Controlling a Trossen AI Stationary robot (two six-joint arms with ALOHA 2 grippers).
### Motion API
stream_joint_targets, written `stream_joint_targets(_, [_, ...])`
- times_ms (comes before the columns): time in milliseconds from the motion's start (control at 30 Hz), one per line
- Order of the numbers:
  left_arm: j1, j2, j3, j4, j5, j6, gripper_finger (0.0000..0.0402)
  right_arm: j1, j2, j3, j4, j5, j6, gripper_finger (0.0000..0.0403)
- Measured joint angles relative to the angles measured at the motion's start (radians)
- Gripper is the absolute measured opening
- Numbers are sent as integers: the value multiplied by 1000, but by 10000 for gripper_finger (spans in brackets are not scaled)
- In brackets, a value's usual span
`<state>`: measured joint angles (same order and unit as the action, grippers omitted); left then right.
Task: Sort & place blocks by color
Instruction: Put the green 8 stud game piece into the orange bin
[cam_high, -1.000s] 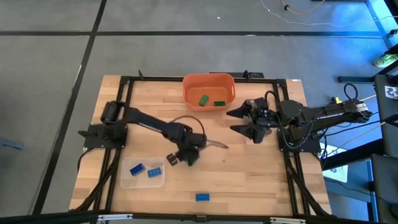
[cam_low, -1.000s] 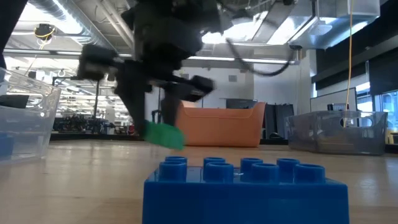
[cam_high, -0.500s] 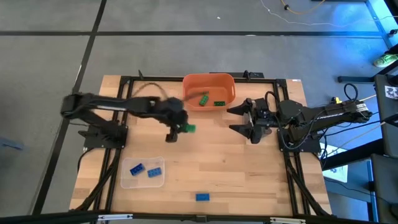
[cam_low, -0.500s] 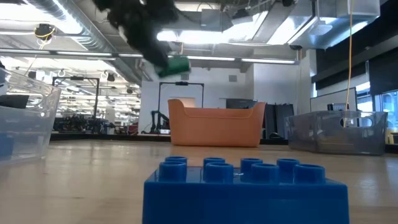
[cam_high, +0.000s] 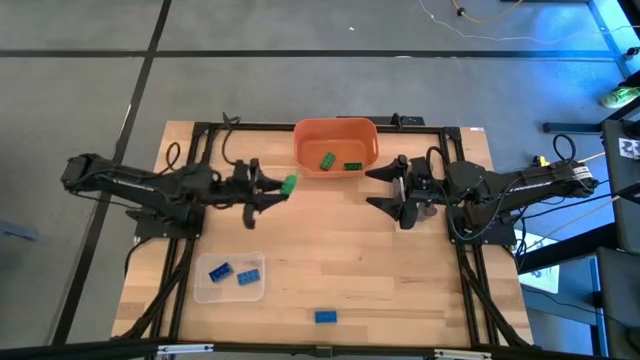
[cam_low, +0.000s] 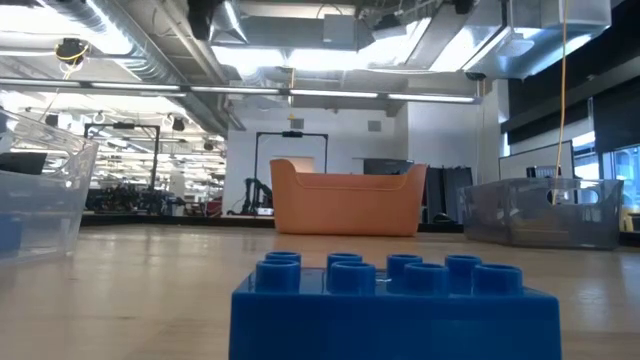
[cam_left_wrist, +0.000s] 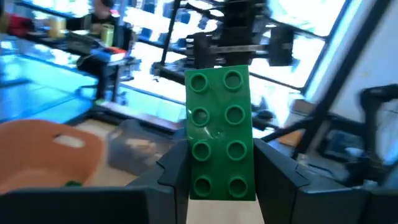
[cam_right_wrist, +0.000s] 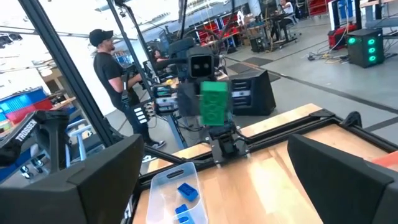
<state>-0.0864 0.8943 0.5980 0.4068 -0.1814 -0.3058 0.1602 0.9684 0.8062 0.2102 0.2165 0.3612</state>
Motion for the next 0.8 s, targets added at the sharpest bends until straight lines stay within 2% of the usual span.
stream_joint_targets(267, [-88, -25, -3, 5, -48, 1, 123, 0, 0, 0, 1, 0, -4, 398])
stream_joint_targets(800, [-90, -23, -3, 3, -69, 2, 123, 0, 0, 0, 1, 0, -1, 398])
